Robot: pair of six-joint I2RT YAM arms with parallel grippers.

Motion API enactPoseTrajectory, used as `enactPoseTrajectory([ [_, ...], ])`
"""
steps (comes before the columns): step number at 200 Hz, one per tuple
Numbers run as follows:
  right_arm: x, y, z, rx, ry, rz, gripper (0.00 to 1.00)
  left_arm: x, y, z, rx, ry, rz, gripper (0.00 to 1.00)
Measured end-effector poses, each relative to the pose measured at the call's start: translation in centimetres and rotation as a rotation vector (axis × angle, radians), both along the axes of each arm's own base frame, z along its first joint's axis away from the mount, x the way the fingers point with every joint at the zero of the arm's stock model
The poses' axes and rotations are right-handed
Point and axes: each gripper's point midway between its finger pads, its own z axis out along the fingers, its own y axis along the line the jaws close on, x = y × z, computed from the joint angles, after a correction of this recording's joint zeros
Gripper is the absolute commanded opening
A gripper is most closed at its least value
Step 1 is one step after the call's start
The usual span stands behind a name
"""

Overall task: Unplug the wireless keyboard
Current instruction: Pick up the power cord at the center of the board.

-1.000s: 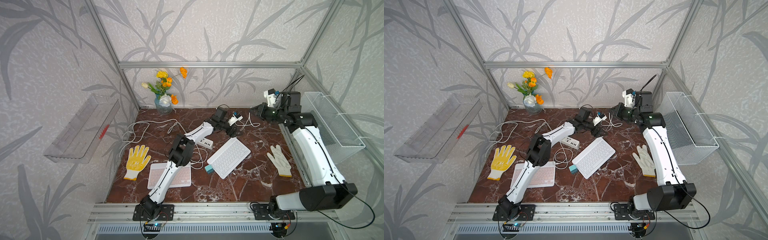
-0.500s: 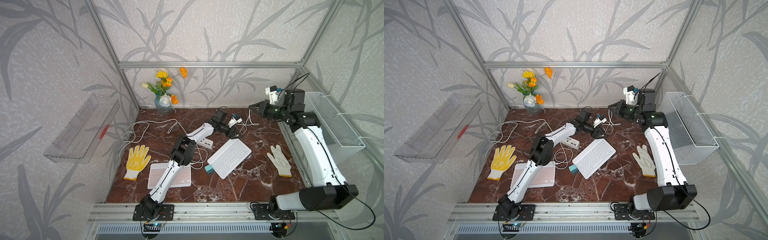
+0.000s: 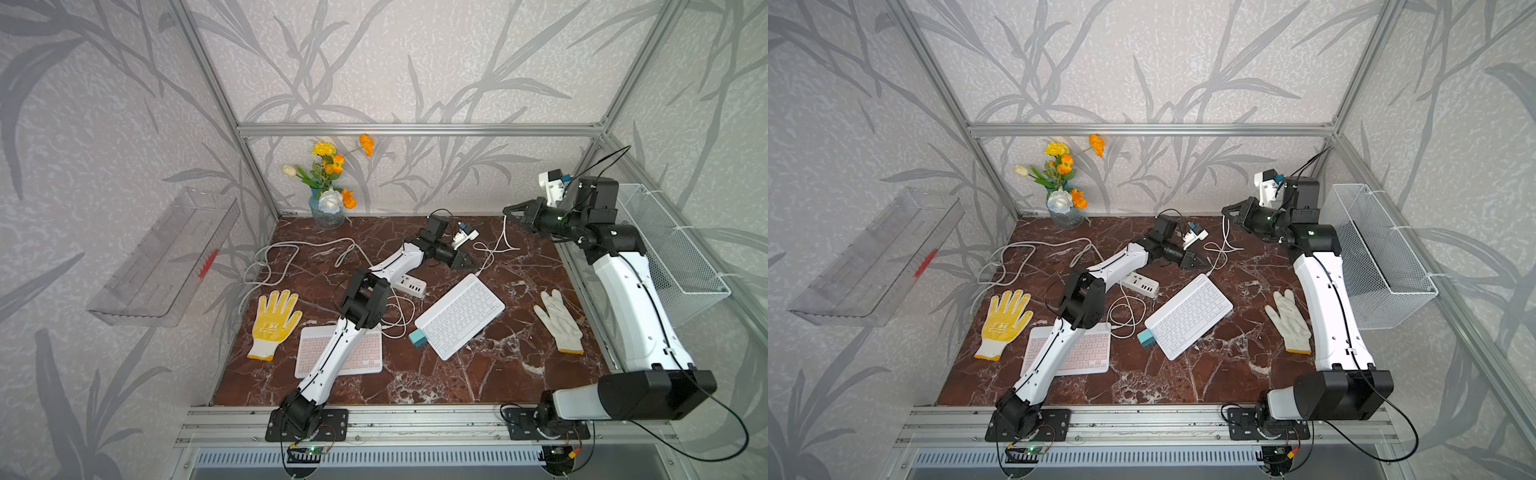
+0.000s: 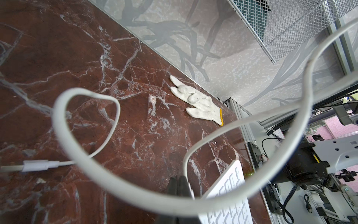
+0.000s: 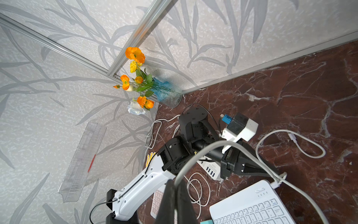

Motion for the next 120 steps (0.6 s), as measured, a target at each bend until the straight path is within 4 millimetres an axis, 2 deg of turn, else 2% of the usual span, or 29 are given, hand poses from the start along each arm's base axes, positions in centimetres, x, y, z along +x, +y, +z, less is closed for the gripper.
enactPoseTrajectory([
  [25,0.5,-0.7,-1.2,0.019,0.023,-0.012,0.0,0.1,0.0,0.2,-0.003,0.011,0.006,0.0],
  [26,0.5,-0.7,-1.2,0.019,0.024,-0.012,0.0,0.1,-0.1,0.2,-0.003,0.012,0.006,0.01],
  [32,0.6,-0.9,-1.6,0.027,0.035,-0.014,0.0,0.1,-0.1,0.3,-0.006,0.012,0.007,0.25],
  [39,0.6,-1.1,-2.2,0.035,0.051,-0.017,0.0,0.2,-0.1,0.4,-0.011,0.005,0.006,0.43],
  [47,0.7,-1.2,-2.7,0.041,0.066,-0.019,0.0,0.2,-0.1,0.4,-0.013,0.008,0.007,0.54],
  [56,0.7,-1.3,-2.9,0.046,0.074,-0.021,0.0,0.2,-0.2,0.5,-0.016,0.007,0.005,0.62],
  [83,0.8,-1.2,-2.4,0.065,0.068,-0.014,0.0,0.1,-0.5,0.7,-0.028,-0.015,-0.002,0.75],
  [120,0.6,-0.9,-1.9,0.101,0.073,-0.004,0.0,-0.3,-2.0,1.6,-0.068,-0.086,-0.011,0.8],
])
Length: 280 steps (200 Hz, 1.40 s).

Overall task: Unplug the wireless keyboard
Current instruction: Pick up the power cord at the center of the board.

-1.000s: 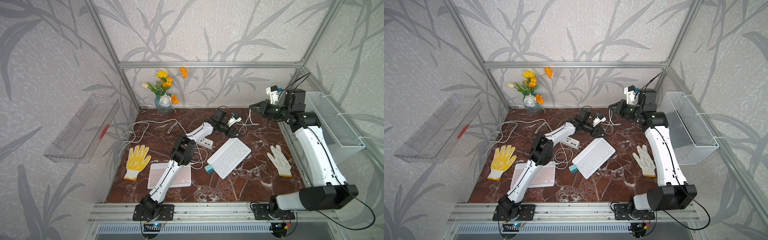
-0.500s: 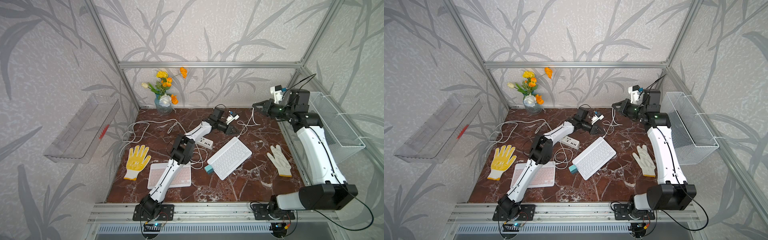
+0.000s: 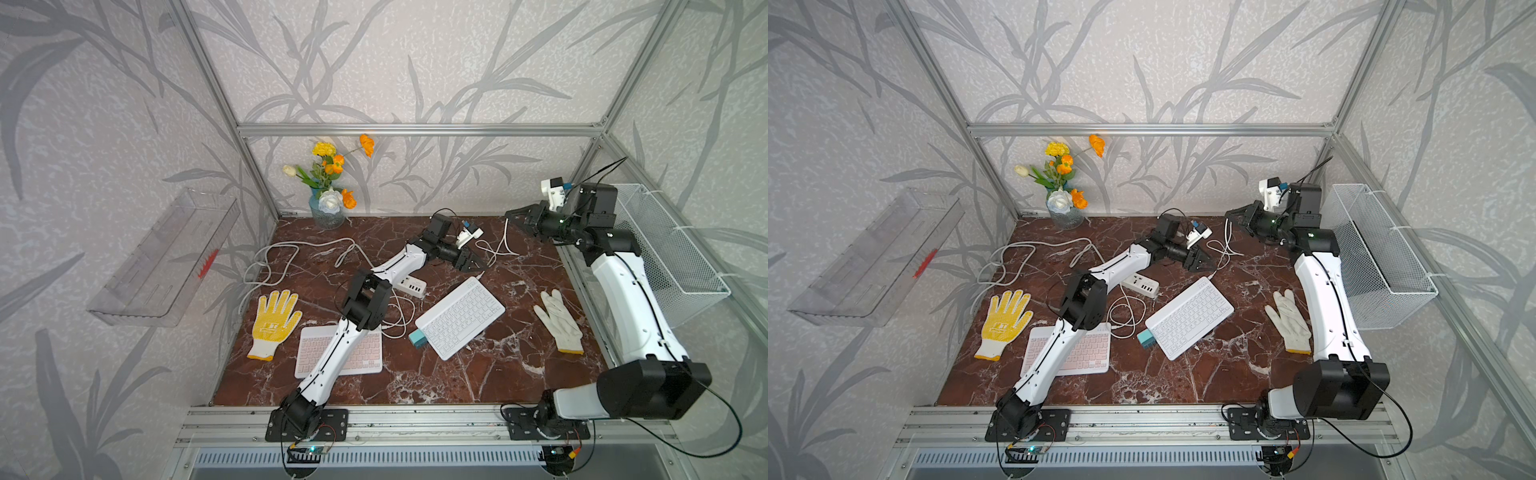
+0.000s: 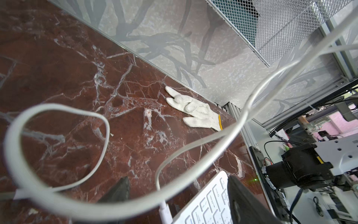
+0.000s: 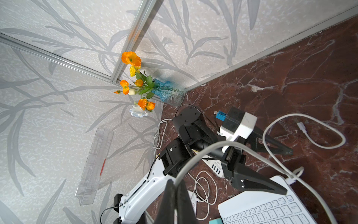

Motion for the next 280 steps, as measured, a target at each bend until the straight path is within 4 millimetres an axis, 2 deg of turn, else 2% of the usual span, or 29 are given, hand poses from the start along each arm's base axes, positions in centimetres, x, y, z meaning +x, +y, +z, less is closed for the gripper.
enactPoseTrajectory([
  [32,-0.3,0.2,0.7,0.027,-0.002,0.008,0.0,0.1,-1.5,1.6,-0.061,-0.077,0.011,0.8],
  [48,-0.4,0.3,1.1,0.036,-0.012,0.013,0.0,0.0,-2.0,2.4,-0.09,-0.093,0.009,0.71],
  [62,-0.4,0.2,1.2,0.046,-0.012,0.013,0.0,-0.3,-2.4,2.9,-0.112,-0.093,0.002,0.52],
  [74,-0.3,0.1,1.5,0.052,-0.018,0.011,0.0,-0.4,-2.5,3.3,-0.123,-0.082,-0.004,0.18],
  [85,-0.3,-0.2,1.6,0.054,-0.023,0.006,0.0,-0.5,-2.5,3.4,-0.129,-0.08,-0.007,0.0],
  [110,-0.1,-1.0,1.1,0.05,-0.02,-0.013,0.0,-0.5,-2.5,3.5,-0.133,-0.076,-0.008,0.0],
  [130,0.3,-2.4,-0.2,0.028,-0.005,-0.05,0.01,-0.3,-2.3,3.3,-0.125,-0.065,-0.003,0.0],
  [135,0.4,-2.8,-0.7,0.022,0.003,-0.064,0.06,-0.3,-2.3,3.3,-0.123,-0.062,-0.001,0.0],
  [147,0.8,-4.1,-2.2,0.001,0.029,-0.096,0.34,-0.1,-2.2,3.0,-0.112,-0.057,0.011,0.0],
  [157,1.1,-5.1,-3.7,-0.035,0.054,-0.125,0.51,0.2,-2.2,2.8,-0.097,-0.058,0.03,0.0],
  [178,1.2,-7.3,-6.7,-0.15,0.113,-0.197,0.69,0.9,-2.2,2.3,-0.065,-0.061,0.071,0.0],
  [201,-0.2,-9.3,-10.0,-0.296,0.169,-0.276,0.7,1.8,-2.2,2.4,-0.044,-0.079,0.117,0.0],
  [215,-2.2,-10.2,-11.9,-0.369,0.199,-0.322,0.7,2.4,-2.2,2.9,-0.041,-0.094,0.142,0.0],
  [229,-4.4,-10.7,-12.5,-0.417,0.195,-0.361,0.67,2.8,-2.1,3.3,-0.039,-0.104,0.161,0.0],
  [243,-6.2,-10.3,-12.0,-0.417,0.147,-0.368,0.63,3.0,-2.1,3.5,-0.037,-0.109,0.173,0.0],
  [261,-6.7,-8.8,-11.8,-0.368,0.074,-0.316,0.6,3.1,-2.1,3.5,-0.028,-0.105,0.181,0.0],
  [269,-6.5,-8.0,-12.4,-0.34,0.055,-0.284,0.6,3.1,-2.0,3.5,-0.023,-0.101,0.182,0.0],
  [280,-6.1,-6.8,-14.4,-0.304,0.063,-0.234,0.6,3.0,-2.1,3.6,-0.016,-0.097,0.181,0.0],
])
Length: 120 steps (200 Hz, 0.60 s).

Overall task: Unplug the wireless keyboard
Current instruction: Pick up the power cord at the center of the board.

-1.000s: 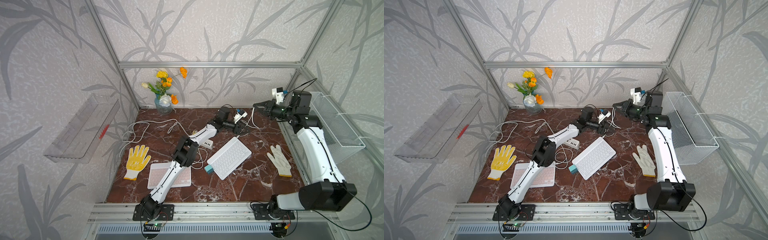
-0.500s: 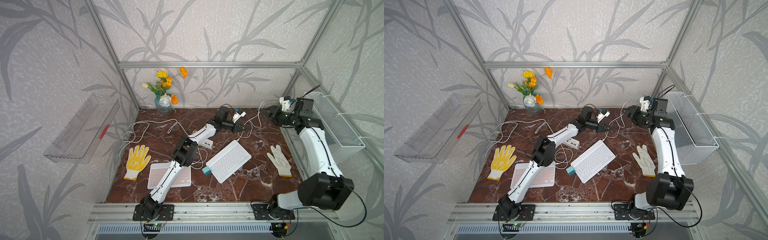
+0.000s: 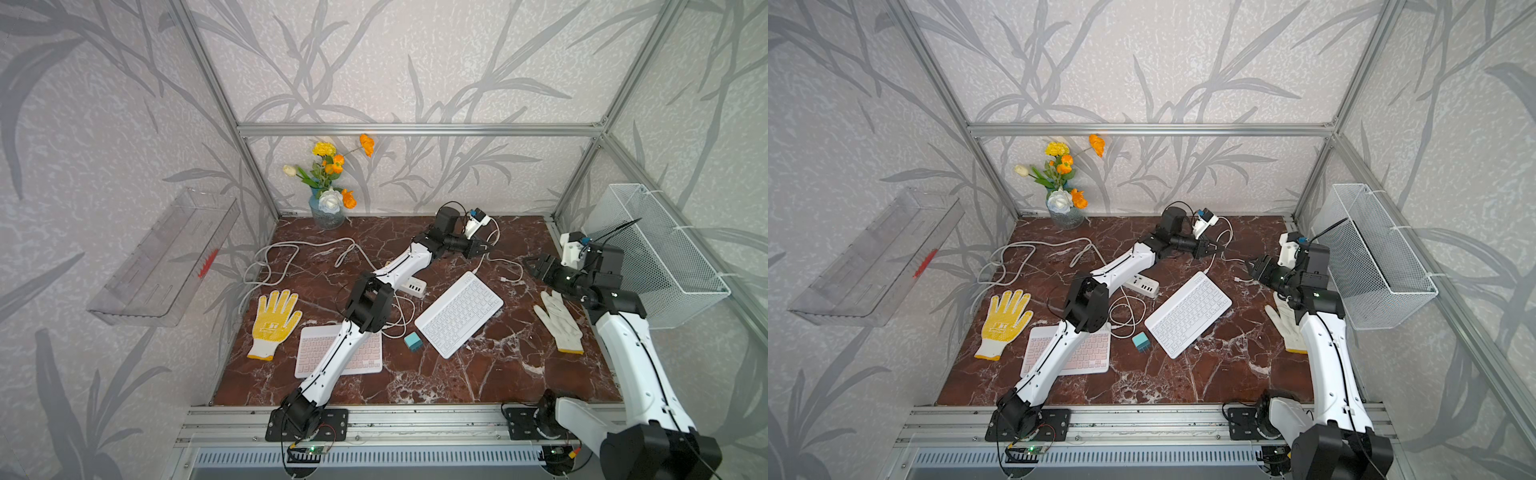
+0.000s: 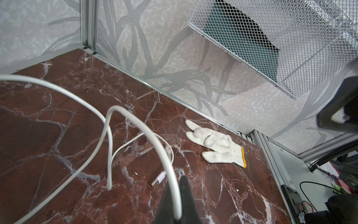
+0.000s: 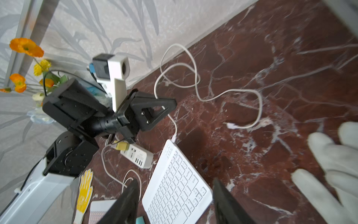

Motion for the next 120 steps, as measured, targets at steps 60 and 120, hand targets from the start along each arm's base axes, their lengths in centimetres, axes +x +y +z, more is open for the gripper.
enactPoseTrajectory([
  [60,3.3,4.4,-8.6,0.145,0.071,0.182,0.55,-1.5,-0.5,-1.3,0.053,0.025,-0.029,0.0],
  [120,5.8,7.2,-12.1,0.205,0.045,0.3,0.55,-2.3,-0.7,-1.5,0.072,0.039,-0.042,0.0],
])
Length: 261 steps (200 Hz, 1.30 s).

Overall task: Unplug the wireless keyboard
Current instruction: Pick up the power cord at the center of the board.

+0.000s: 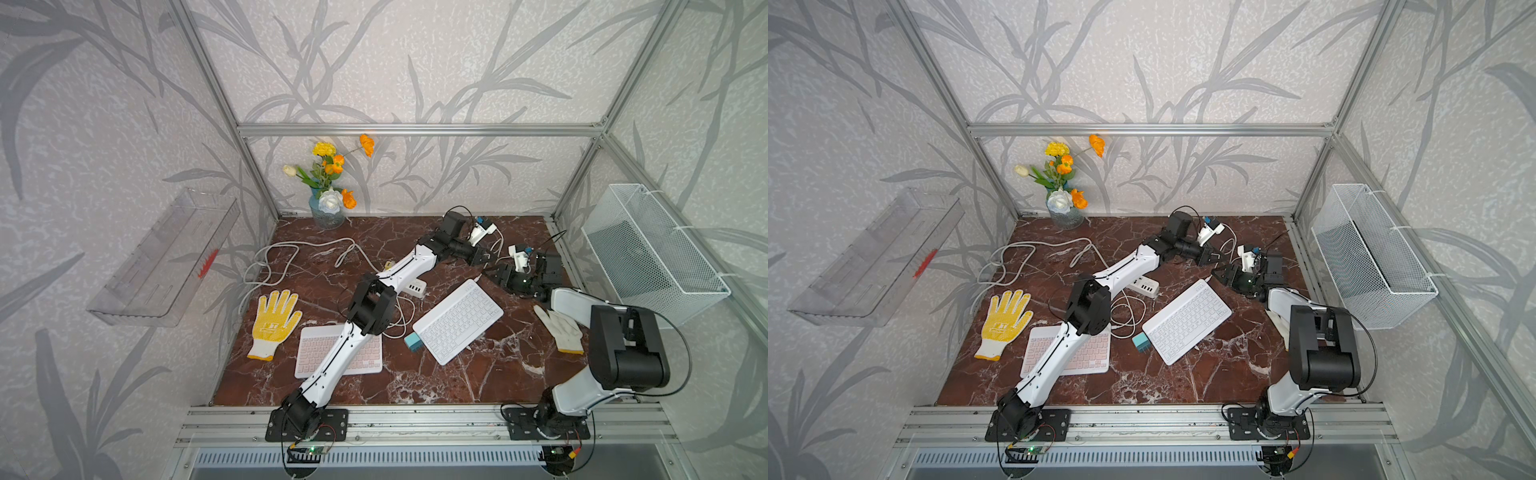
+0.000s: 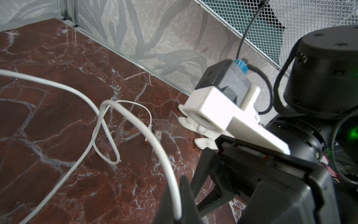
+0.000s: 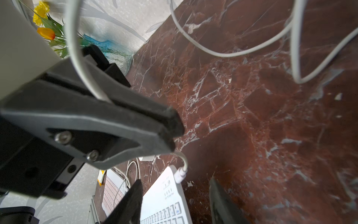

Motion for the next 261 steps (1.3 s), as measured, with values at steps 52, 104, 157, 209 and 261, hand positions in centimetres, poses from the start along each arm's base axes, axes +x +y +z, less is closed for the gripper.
enactPoseTrajectory([
  [52,0.7,2.0,-1.5,0.044,-0.011,0.058,0.44,0.0,0.3,1.2,-0.003,-0.022,0.001,0.0],
  [104,1.1,2.3,-1.2,0.094,-0.022,0.058,0.3,-0.1,0.2,1.3,-0.002,-0.029,-0.003,0.0],
  [157,1.3,2.6,-1.7,0.128,-0.013,0.07,0.14,-0.2,0.3,1.2,0.004,-0.022,-0.003,0.0],
  [209,1.0,2.8,-1.5,0.141,-0.011,0.088,0.0,-0.4,0.2,1.3,-0.003,-0.02,-0.014,0.26],
  [261,0.5,2.5,0.9,0.151,-0.054,0.107,0.0,-0.3,1.9,2.0,-0.001,0.055,-0.02,0.71],
])
